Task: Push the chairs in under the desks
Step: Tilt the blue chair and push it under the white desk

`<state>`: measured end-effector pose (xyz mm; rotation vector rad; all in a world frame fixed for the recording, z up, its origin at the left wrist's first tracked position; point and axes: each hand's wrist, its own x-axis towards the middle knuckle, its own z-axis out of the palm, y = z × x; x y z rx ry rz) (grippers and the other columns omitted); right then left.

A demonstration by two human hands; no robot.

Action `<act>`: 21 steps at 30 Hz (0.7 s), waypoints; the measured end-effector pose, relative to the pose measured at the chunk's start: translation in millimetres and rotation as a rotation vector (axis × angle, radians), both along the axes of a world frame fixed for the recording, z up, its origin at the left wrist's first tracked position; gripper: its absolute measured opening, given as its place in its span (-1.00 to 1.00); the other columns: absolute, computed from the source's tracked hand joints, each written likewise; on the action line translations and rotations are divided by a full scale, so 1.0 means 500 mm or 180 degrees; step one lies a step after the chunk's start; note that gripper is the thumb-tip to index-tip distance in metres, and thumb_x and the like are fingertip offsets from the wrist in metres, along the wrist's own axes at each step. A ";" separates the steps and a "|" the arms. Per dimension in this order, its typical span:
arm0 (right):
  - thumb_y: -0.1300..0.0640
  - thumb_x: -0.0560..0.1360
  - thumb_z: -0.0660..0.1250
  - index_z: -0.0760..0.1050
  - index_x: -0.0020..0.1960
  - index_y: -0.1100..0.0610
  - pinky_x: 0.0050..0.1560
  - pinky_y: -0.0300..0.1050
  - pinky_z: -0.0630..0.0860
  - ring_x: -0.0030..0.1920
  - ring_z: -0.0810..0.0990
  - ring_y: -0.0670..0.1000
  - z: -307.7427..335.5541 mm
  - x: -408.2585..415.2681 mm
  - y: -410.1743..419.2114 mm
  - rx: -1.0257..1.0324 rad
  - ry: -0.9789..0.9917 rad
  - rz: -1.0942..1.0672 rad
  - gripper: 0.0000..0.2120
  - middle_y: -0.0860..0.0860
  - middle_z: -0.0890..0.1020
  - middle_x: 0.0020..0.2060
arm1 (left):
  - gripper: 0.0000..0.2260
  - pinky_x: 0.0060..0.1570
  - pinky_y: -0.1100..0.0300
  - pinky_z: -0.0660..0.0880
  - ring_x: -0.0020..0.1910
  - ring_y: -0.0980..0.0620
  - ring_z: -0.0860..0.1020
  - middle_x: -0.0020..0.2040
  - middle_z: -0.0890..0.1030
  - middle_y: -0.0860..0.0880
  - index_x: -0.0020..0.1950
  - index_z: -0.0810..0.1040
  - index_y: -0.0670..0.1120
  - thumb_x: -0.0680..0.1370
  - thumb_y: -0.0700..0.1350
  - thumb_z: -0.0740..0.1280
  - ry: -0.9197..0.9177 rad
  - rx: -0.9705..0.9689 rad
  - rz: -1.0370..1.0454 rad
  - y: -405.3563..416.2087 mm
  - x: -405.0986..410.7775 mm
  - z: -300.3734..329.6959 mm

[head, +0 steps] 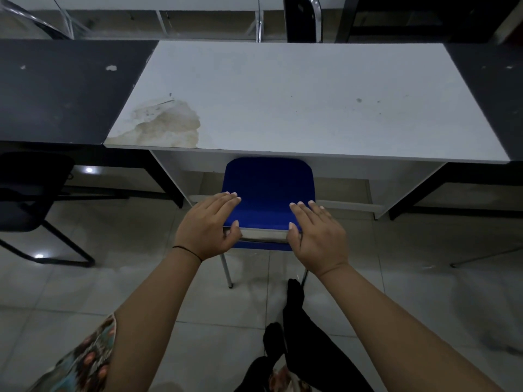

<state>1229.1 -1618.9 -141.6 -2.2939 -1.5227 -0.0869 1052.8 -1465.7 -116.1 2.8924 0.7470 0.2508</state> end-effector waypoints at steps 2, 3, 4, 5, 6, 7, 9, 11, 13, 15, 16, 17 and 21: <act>-0.01 0.53 0.07 0.57 0.21 0.19 0.17 0.08 0.50 0.16 0.60 0.17 0.001 -0.003 -0.006 -0.0072 0.0064 0.0008 -0.55 0.13 0.66 0.08 | -0.57 0.17 0.09 0.45 0.16 -0.08 0.56 0.16 0.60 -0.14 0.22 0.53 -0.21 0.47 -0.02 0.14 0.0001 -0.0049 0.0002 -0.006 -0.002 -0.001; -0.01 0.53 0.06 0.57 0.22 0.18 0.18 0.08 0.50 0.17 0.60 0.16 0.003 -0.003 -0.008 -0.0108 0.0094 0.0022 -0.55 0.13 0.65 0.09 | -0.57 0.17 0.08 0.46 0.17 -0.08 0.55 0.16 0.59 -0.14 0.22 0.53 -0.21 0.47 -0.02 0.14 -0.0004 -0.0067 0.0003 -0.007 -0.003 0.000; -0.02 0.54 0.05 0.56 0.23 0.18 0.20 0.08 0.49 0.18 0.59 0.16 0.005 -0.003 -0.008 -0.0156 0.0122 0.0039 -0.54 0.13 0.65 0.10 | -0.57 0.18 0.06 0.47 0.18 -0.08 0.54 0.18 0.59 -0.14 0.22 0.52 -0.20 0.47 -0.02 0.14 -0.0004 -0.0098 0.0002 -0.008 -0.002 0.001; -0.02 0.54 0.05 0.55 0.24 0.18 0.21 0.09 0.47 0.20 0.58 0.16 0.006 -0.001 -0.006 -0.0211 0.0151 0.0072 -0.54 0.13 0.64 0.12 | -0.57 0.20 0.05 0.46 0.21 -0.07 0.52 0.20 0.57 -0.14 0.23 0.52 -0.20 0.48 -0.01 0.13 0.0003 -0.0139 -0.0006 -0.007 0.000 0.003; -0.03 0.55 0.05 0.54 0.26 0.18 0.23 0.10 0.46 0.22 0.57 0.16 0.005 0.001 -0.006 -0.0260 0.0173 0.0094 -0.54 0.13 0.63 0.14 | -0.56 0.24 0.05 0.42 0.24 -0.07 0.50 0.22 0.56 -0.13 0.25 0.51 -0.19 0.48 -0.01 0.13 0.0015 -0.0180 -0.0026 -0.008 0.001 0.004; -0.03 0.55 0.04 0.52 0.28 0.17 0.25 0.11 0.44 0.24 0.55 0.17 0.004 0.001 -0.008 -0.0312 0.0196 0.0102 -0.53 0.13 0.62 0.16 | -0.56 0.28 0.06 0.37 0.26 -0.07 0.48 0.24 0.54 -0.12 0.26 0.50 -0.18 0.48 0.00 0.12 0.0032 -0.0199 -0.0061 -0.009 0.001 0.006; -0.06 0.56 0.02 0.47 0.33 0.15 0.33 0.11 0.35 0.31 0.49 0.16 0.003 0.002 -0.012 -0.0409 0.0253 0.0133 -0.51 0.13 0.58 0.23 | -0.56 0.33 0.07 0.28 0.27 -0.05 0.47 0.27 0.53 -0.10 0.29 0.48 -0.16 0.48 -0.01 0.12 0.0036 -0.0191 -0.0130 -0.013 0.001 0.010; -0.10 0.56 -0.03 0.40 0.39 0.10 0.44 0.09 0.16 0.40 0.38 0.13 0.007 0.004 -0.012 -0.0496 0.0360 0.0197 -0.47 0.09 0.51 0.31 | -0.57 0.34 0.09 0.27 0.25 -0.02 0.49 0.26 0.53 -0.08 0.30 0.48 -0.13 0.50 -0.01 0.11 -0.0013 -0.0191 -0.0163 -0.013 0.008 0.016; -0.15 0.52 -0.07 0.35 0.42 0.06 0.49 0.05 -0.06 0.46 0.28 0.07 0.017 0.013 -0.007 -0.0551 0.0531 0.0262 -0.42 0.03 0.48 0.35 | -0.59 0.30 0.12 0.31 0.18 0.01 0.53 0.21 0.57 -0.06 0.28 0.50 -0.11 0.51 0.00 0.11 -0.0059 -0.0206 -0.0237 -0.010 0.033 0.033; -0.18 0.50 -0.08 0.34 0.43 0.03 0.49 0.02 -0.20 0.48 0.23 0.03 0.030 0.027 0.001 -0.0538 0.0618 0.0259 -0.40 -0.01 0.47 0.35 | -0.60 0.20 0.14 0.39 0.10 0.00 0.57 0.14 0.61 -0.04 0.26 0.52 -0.10 0.51 0.00 0.11 -0.0059 -0.0176 -0.0362 -0.003 0.074 0.056; -0.18 0.52 -0.05 0.33 0.43 0.03 0.48 0.01 -0.23 0.48 0.22 0.02 0.040 0.037 0.006 -0.0504 0.0635 0.0203 -0.43 -0.01 0.48 0.35 | -0.61 0.15 0.16 0.42 0.08 0.00 0.58 0.12 0.62 -0.04 0.26 0.52 -0.09 0.52 0.00 0.12 -0.0021 -0.0188 -0.0382 0.001 0.100 0.071; -0.15 0.55 0.01 0.32 0.44 0.03 0.48 0.01 -0.24 0.49 0.21 0.02 0.049 0.049 0.011 -0.0490 0.0648 0.0145 -0.48 -0.01 0.47 0.35 | -0.63 0.11 0.17 0.43 0.09 0.01 0.57 0.13 0.62 -0.03 0.27 0.51 -0.07 0.53 0.00 0.14 0.0025 -0.0239 -0.0375 0.007 0.124 0.082; -0.06 0.61 0.10 0.25 0.47 0.02 0.50 0.05 -0.21 0.51 0.15 0.00 0.091 0.117 0.018 -0.0624 0.0619 0.0012 -0.55 -0.02 0.42 0.39 | -0.66 0.08 0.25 0.39 0.18 0.07 0.51 0.23 0.55 0.02 0.32 0.46 -0.01 0.57 0.00 0.18 0.0265 -0.0390 -0.0335 0.029 0.217 0.102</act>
